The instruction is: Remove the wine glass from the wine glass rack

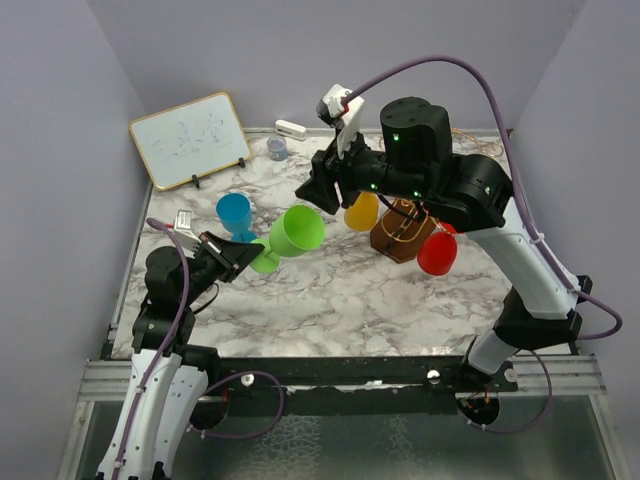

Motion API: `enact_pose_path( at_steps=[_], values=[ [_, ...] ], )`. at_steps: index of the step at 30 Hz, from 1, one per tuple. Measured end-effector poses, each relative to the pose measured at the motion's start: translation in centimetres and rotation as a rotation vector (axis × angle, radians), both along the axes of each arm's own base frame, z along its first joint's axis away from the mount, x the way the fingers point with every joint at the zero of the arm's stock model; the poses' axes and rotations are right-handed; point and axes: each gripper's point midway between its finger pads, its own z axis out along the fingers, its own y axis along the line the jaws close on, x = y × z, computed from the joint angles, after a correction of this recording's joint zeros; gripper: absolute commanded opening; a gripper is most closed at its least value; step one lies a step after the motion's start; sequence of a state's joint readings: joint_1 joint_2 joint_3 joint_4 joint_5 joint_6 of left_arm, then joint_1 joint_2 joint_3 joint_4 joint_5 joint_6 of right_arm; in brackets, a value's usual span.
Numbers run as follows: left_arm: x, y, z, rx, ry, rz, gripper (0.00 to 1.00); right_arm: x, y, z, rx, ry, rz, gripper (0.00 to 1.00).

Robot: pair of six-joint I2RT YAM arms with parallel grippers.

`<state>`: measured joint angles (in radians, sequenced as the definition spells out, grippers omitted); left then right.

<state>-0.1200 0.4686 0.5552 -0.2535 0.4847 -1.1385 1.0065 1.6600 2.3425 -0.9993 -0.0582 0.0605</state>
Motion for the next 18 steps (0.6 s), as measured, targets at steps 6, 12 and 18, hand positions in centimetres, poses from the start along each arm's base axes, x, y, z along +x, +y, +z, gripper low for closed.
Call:
enact_pose_path(
  at_steps=[6,12,18],
  values=[
    [0.0,0.0,0.0,0.000,0.001,0.001,0.00,-1.6,-0.4,-3.1,-0.073,0.086,0.049,0.47],
    [-0.1,0.0,0.7,-0.013,-0.025,0.003,0.00,-1.5,-0.7,-7.3,-0.175,0.150,0.035,0.47],
    [-0.1,0.0,1.0,-0.017,-0.038,0.003,0.00,-1.4,-0.7,-9.0,-0.216,0.172,0.028,0.41]
  ],
)
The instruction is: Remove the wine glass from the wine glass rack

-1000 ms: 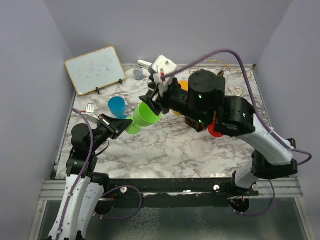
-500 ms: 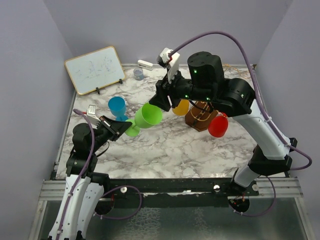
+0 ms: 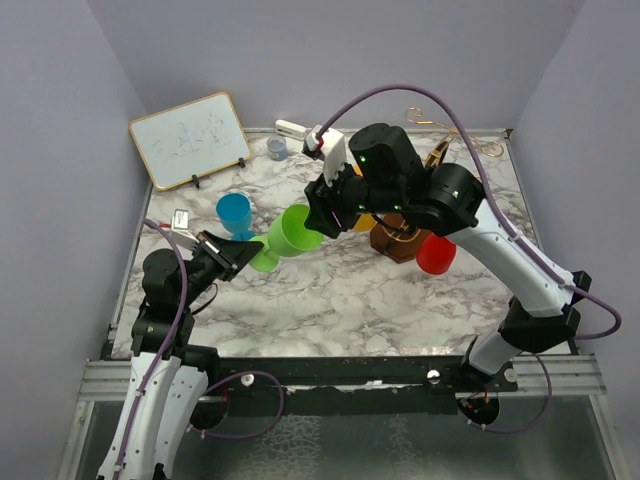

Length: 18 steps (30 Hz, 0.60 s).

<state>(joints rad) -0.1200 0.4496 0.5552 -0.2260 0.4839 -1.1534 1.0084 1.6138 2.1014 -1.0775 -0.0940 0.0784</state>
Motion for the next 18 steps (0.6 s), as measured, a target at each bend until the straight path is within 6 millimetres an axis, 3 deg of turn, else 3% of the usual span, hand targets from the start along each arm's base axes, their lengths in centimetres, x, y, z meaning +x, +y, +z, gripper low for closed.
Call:
enact_pose_path(
  at_steps=[3,4,6,9,15,18],
  values=[
    [0.0,0.0,0.1,-0.001,-0.005,0.000,0.00,0.0,0.0,-0.5,-0.011,0.006,0.001,0.04],
    [-0.1,0.0,0.2,-0.001,-0.007,0.000,0.00,0.0,0.0,-0.7,-0.016,0.006,0.003,0.02],
    [0.0,0.1,0.2,0.001,-0.009,0.006,0.00,0.1,0.2,-0.8,-0.016,0.013,-0.001,0.01],
    [0.0,0.4,0.1,0.013,-0.001,0.022,0.12,0.3,0.5,-0.9,-0.011,0.014,-0.004,0.01],
    [0.1,2.1,-0.6,0.103,0.061,0.116,0.55,1.0,1.0,-1.4,-0.016,0.009,-0.017,0.01],
    [0.1,3.3,-1.4,0.162,0.116,0.181,0.58,1.6,1.1,-1.9,-0.033,0.006,-0.043,0.01]
  ],
)
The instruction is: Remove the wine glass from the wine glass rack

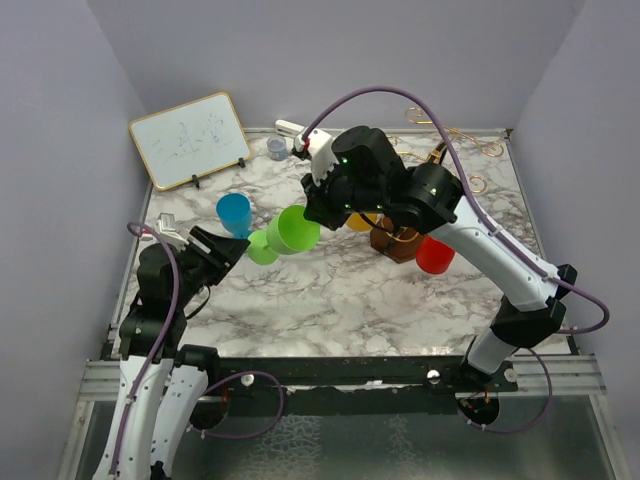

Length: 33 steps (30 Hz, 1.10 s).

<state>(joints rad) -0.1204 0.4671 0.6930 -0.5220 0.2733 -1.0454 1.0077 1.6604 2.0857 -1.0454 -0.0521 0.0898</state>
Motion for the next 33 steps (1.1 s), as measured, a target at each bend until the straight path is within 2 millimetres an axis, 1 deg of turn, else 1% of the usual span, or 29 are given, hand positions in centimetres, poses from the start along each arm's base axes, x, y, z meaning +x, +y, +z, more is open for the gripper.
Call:
enact_pose_path(
  at_steps=[7,11,13,15,18,19,20,23,25,27,30,33],
  values=[
    [-0.5,2.6,-1.4,0.121,0.090,0.115,0.59,1.6,-0.2,-0.7,-0.013,0.003,-0.059,0.01],
    [-1.0,3.9,-2.0,0.170,0.130,0.168,0.58,3.2,-0.1,-0.9,-0.002,0.007,-0.098,0.01],
    [-1.3,4.5,-2.0,0.190,0.141,0.193,0.58,4.6,0.3,-1.7,-0.008,0.015,-0.120,0.01],
    [-1.5,5.0,-1.8,0.207,0.135,0.211,0.58,6.1,1.1,-2.9,-0.025,0.029,-0.139,0.01],
    [-2.0,5.7,-0.9,0.229,0.108,0.242,0.58,8.4,2.8,-5.4,-0.058,0.051,-0.158,0.01],
    [-2.3,6.0,-0.3,0.236,0.087,0.253,0.58,9.4,3.5,-7.0,-0.080,0.065,-0.166,0.01],
    [-2.5,6.3,0.3,0.242,0.065,0.265,0.58,10.0,4.0,-8.1,-0.095,0.075,-0.173,0.01],
    [-2.9,6.9,2.1,0.255,0.002,0.294,0.58,11.5,5.3,-10.7,-0.131,0.098,-0.189,0.01],
    [-3.2,7.3,2.9,0.264,-0.025,0.308,0.58,12.2,5.9,-11.8,-0.144,0.104,-0.196,0.01],
    [-3.2,7.5,3.2,0.276,-0.038,0.317,0.58,12.7,6.4,-12.6,-0.153,0.108,-0.205,0.01],
    [-3.2,7.7,3.1,0.294,-0.033,0.318,0.58,13.2,6.4,-13.3,-0.167,0.107,-0.220,0.01],
    [-3.2,7.7,2.9,0.308,-0.027,0.312,0.58,13.5,6.2,-13.5,-0.175,0.100,-0.238,0.01]
  ],
)
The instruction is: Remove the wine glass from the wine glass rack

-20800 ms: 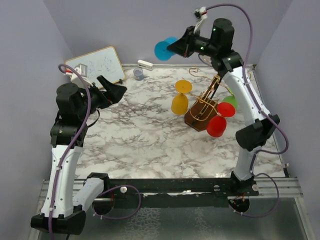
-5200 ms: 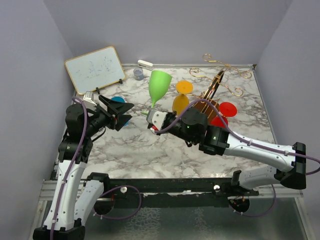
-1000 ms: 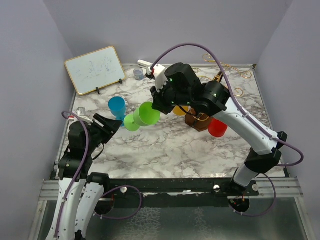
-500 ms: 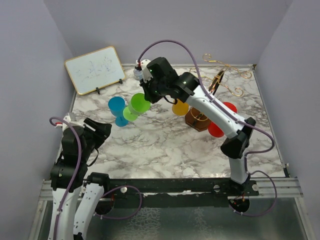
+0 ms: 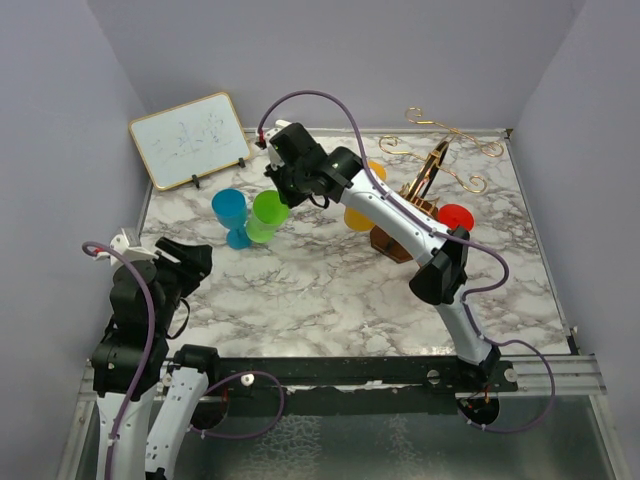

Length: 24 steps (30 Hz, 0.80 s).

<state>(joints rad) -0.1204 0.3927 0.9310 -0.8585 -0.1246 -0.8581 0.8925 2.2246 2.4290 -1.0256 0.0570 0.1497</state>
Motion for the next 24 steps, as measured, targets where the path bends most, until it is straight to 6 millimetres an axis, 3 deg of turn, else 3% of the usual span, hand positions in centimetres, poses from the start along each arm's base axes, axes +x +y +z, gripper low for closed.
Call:
enact_pose_path(
  at_steps=[8,19,21,24],
  values=[
    [0.1,0.0,-0.3,0.010,0.010,-0.004,0.58,1.0,-0.6,-0.5,-0.027,-0.020,-0.040,0.01],
    [0.1,0.0,-0.4,0.018,0.016,-0.006,0.58,1.8,-0.2,-4.0,-0.076,0.013,-0.047,0.02],
    [0.1,0.0,-0.4,0.019,0.015,-0.006,0.58,1.9,-0.1,-4.0,-0.072,0.010,-0.048,0.05],
    [0.1,0.0,-0.4,0.020,0.016,-0.007,0.58,2.2,0.2,-3.8,-0.059,0.000,-0.047,0.21]
  ],
)
